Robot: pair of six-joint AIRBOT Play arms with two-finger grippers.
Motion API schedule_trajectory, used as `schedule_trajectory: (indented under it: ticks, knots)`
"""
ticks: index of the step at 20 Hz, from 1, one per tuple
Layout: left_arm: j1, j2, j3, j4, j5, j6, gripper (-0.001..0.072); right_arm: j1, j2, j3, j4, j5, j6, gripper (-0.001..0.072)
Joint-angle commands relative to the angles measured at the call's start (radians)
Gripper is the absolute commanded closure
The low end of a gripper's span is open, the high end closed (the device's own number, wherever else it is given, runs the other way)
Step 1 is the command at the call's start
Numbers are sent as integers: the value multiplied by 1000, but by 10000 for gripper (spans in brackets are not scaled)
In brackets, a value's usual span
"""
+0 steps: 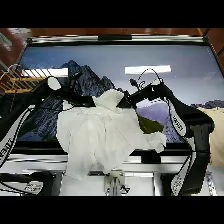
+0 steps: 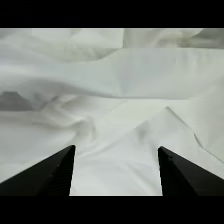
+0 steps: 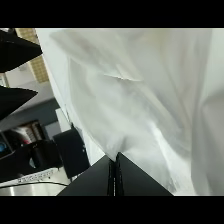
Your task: Fold the shirts.
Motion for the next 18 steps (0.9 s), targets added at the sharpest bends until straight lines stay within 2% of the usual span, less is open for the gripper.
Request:
schedule_trajectory:
  ticks: [1, 3, 5, 8, 13, 14, 15, 16, 17, 18]
  knots:
    - [-6, -5, -3, -5, 35, -58, 100, -1, 0, 0, 1, 1, -2, 646]
    - [-26, -22, -3, -26, 161, -108, 99, -1, 0, 0, 1, 3, -2, 646]
    - [-40, -40, -2, -73, 241, -119, 99, -1, 0, 0, 2, 8, -2, 646]
    - [-44, -82, -1, -89, 266, -143, 99, -1, 1, 0, 2, 8, -2, 646]
    - [-41, -118, 3, -137, 233, -143, 100, -1, 3, 0, 23, 8, -13, 646]
    - [-40, -118, 3, -142, 239, -144, 149, -1, 3, 0, 35, 7, -18, 646]
    - [-37, -118, 3, -152, 248, -143, 393, -1, 3, 0, 46, 8, -18, 646]
    - [-36, -118, 3, -164, 264, -143, 557, -1, 3, 0, 56, 10, -18, 646]
    - [-34, -118, 8, -174, 274, -141, 658, -1, 3, 0, 62, 14, -18, 646]
    - [-34, -118, 20, -175, 274, -129, 659, -1, 3, 0, 62, 17, -18, 645]
